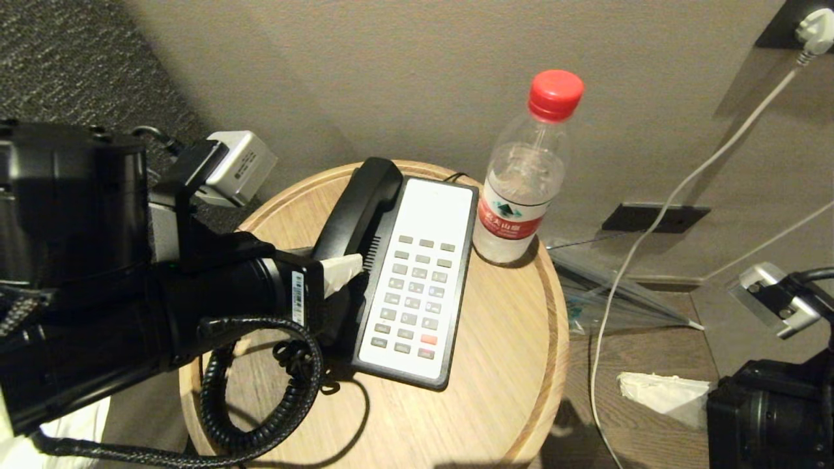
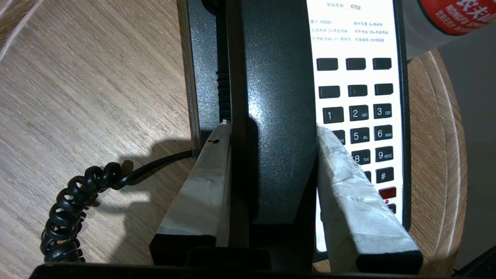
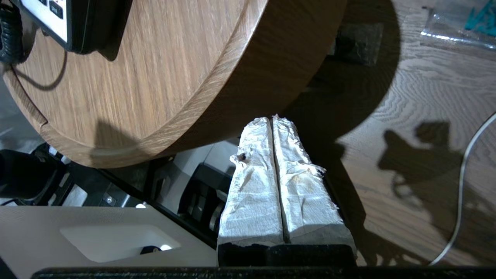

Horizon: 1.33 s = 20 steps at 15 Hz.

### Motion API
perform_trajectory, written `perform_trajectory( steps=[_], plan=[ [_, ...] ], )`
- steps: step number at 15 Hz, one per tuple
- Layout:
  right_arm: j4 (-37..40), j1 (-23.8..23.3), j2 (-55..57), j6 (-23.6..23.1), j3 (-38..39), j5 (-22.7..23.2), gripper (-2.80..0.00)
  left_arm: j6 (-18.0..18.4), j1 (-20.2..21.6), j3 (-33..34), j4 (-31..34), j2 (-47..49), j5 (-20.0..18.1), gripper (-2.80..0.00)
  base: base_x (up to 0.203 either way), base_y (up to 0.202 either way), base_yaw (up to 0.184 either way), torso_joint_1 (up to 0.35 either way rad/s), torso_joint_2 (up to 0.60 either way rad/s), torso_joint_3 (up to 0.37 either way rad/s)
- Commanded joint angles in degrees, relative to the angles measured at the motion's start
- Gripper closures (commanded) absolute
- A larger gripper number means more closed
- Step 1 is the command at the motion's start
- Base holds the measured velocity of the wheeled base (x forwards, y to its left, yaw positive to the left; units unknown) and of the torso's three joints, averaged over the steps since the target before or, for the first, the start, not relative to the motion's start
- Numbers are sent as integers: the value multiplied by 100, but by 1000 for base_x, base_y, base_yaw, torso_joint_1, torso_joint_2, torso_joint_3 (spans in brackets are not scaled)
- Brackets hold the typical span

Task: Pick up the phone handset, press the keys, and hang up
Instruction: Put the handset back

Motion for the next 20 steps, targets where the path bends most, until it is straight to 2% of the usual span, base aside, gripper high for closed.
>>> perform_trajectory(
  steps=[1, 5, 11, 13, 14, 15, 20],
  plan=[
    [-9, -1, 15, 13, 17, -7, 0, -27, 6, -4, -10, 112, 33, 0, 0, 0, 0, 0, 0, 0],
    [-9, -1, 24, 13, 30, -7, 0, -226, 6, -32, 232, 160, 50, 0, 0, 0, 0, 0, 0, 0],
    [-9, -1, 15, 13, 83, 2, 0, -487, 15, -99, 196, 310, 67, 0, 0, 0, 0, 0, 0, 0],
    [-9, -1, 15, 13, 118, 11, 0, -452, 24, -99, 170, 292, 269, 0, 0, 0, 0, 0, 0, 0],
    [-18, -1, 15, 13, 127, 11, 0, -443, 24, -91, 170, 275, 269, -185, 0, 0, 0, 0, 0, 0],
    [-16, -1, 6, 13, 127, 11, 0, -438, 24, -54, 163, 256, 257, -280, 0, 0, 0, 0, 0, 0],
    [-9, -1, -38, 13, 201, 11, 0, -452, 24, -156, 135, 64, 291, -280, 0, 0, 0, 0, 0, 0]
  ],
)
